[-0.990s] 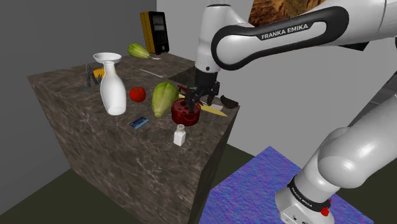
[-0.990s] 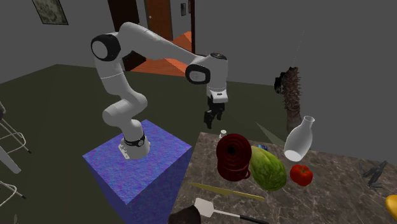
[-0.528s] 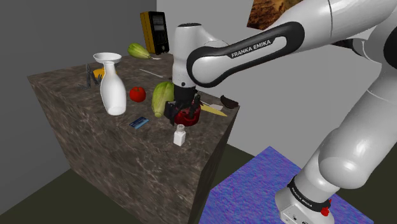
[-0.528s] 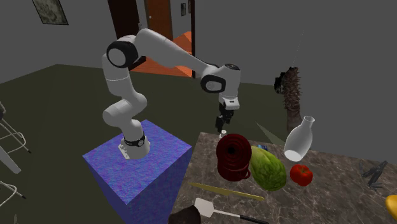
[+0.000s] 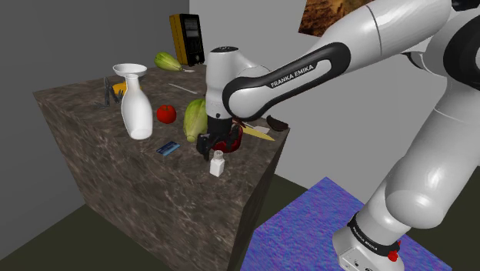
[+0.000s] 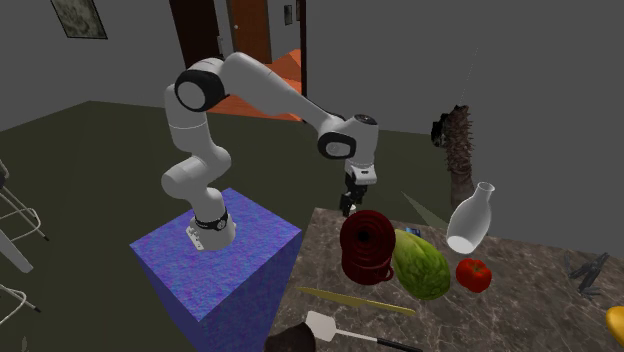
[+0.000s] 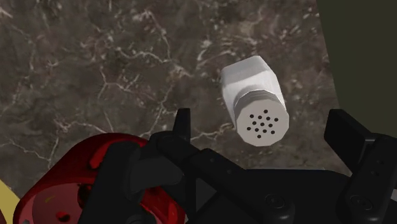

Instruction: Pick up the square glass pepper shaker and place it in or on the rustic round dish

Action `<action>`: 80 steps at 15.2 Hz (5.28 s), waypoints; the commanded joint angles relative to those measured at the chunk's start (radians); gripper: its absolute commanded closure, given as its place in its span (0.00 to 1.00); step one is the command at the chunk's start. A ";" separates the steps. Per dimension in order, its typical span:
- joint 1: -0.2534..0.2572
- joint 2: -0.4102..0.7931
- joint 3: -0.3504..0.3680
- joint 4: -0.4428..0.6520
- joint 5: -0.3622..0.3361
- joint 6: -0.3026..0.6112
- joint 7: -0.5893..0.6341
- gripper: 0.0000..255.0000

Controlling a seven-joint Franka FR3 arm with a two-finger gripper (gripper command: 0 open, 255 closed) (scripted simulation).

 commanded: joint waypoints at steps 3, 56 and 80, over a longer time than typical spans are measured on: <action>0.000 0.007 -0.001 -0.002 -0.004 0.009 0.002 0.00; -0.177 -0.207 -0.206 0.116 0.071 -0.297 -0.429 1.00; -0.405 0.045 -0.449 0.430 0.038 -0.344 -0.889 1.00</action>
